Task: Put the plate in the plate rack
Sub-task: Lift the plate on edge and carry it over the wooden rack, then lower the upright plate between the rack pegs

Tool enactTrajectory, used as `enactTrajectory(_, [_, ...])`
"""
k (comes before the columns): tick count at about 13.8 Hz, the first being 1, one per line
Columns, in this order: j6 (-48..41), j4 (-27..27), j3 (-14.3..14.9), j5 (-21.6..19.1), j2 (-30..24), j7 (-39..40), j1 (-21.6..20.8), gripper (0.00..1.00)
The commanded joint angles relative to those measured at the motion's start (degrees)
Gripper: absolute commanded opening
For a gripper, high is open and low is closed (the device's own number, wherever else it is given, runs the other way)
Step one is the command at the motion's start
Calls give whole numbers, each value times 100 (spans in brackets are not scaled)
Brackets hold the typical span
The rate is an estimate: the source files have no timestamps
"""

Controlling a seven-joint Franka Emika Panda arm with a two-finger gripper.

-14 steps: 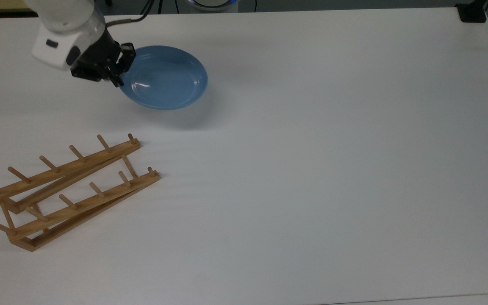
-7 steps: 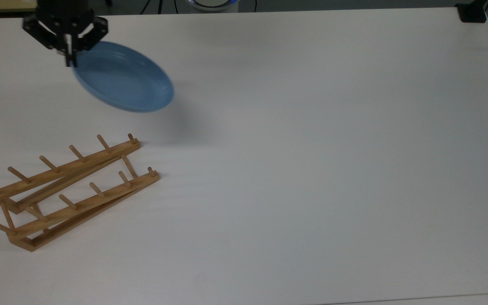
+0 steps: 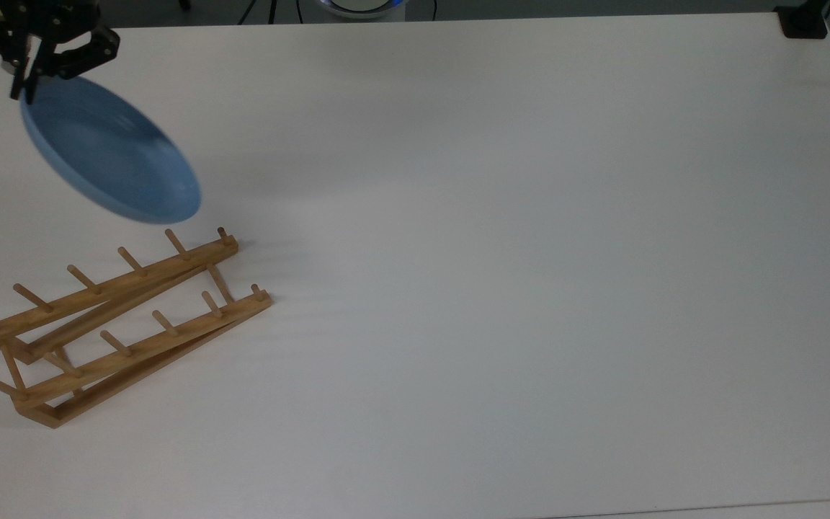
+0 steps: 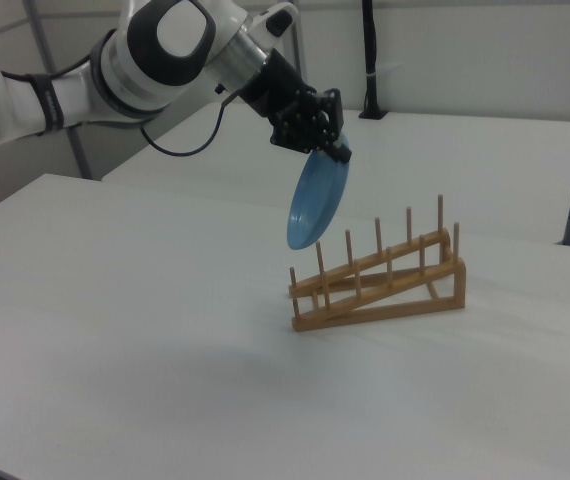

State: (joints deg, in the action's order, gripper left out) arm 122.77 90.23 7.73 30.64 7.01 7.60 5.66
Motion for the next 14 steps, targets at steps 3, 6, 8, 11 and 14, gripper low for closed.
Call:
enactTrajectory(3, [582, -110, 124, 1171, 458, -794, -117, 0])
enactTrajectory(6, [652, -330, 115, 1628, 862, -1076, -135, 0])
enactTrajectory(8, [810, -357, 132, 1674, 951, -1076, -135, 0])
enactTrajectory(11, [1012, -348, 132, 1761, 977, -1076, -135, 0])
enactTrajectory(14, [1205, -339, 124, 1832, 1109, -1076, -144, 0])
